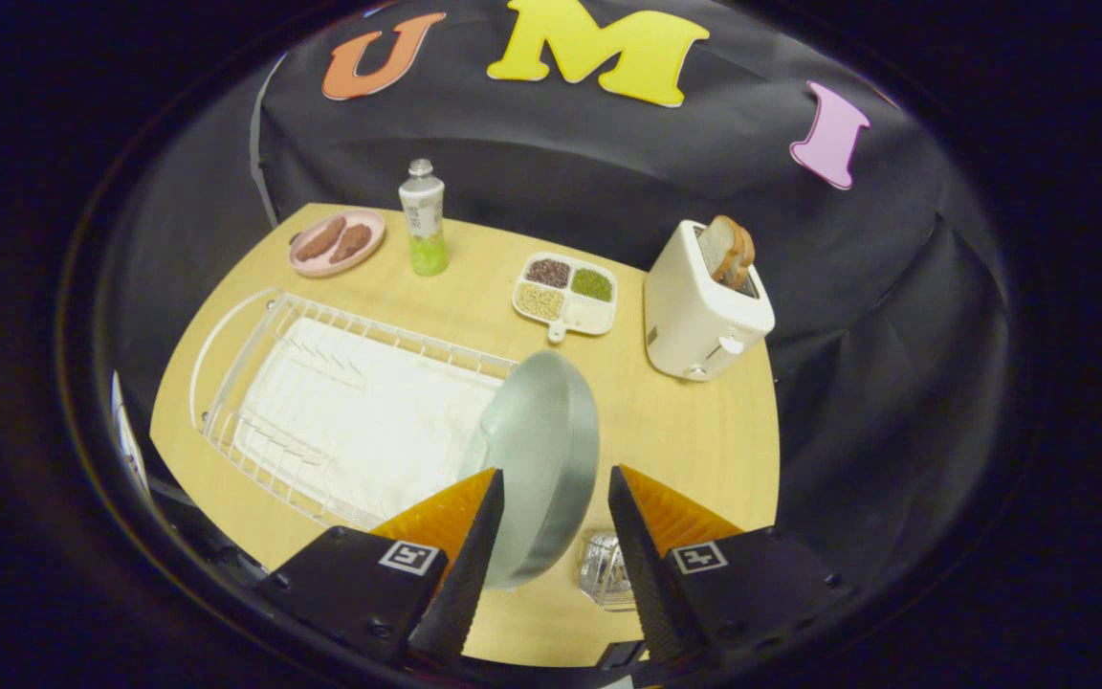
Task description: Take the plate from the dish rack, then take the spoon from the basket and place it into the plate.
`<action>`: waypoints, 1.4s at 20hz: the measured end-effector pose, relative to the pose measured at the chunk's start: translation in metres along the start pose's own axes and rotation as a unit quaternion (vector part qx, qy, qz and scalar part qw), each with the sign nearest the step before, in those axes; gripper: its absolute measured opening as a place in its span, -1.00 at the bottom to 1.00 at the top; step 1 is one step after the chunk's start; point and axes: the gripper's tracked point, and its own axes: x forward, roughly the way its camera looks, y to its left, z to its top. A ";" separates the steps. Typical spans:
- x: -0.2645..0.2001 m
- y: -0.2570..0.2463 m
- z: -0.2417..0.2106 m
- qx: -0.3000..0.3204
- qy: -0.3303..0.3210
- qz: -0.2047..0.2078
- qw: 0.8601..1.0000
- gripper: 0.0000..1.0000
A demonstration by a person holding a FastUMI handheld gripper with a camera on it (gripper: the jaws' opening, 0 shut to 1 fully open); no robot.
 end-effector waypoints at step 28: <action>-0.027 0.012 0.024 0.072 0.006 -0.159 0.985 -0.58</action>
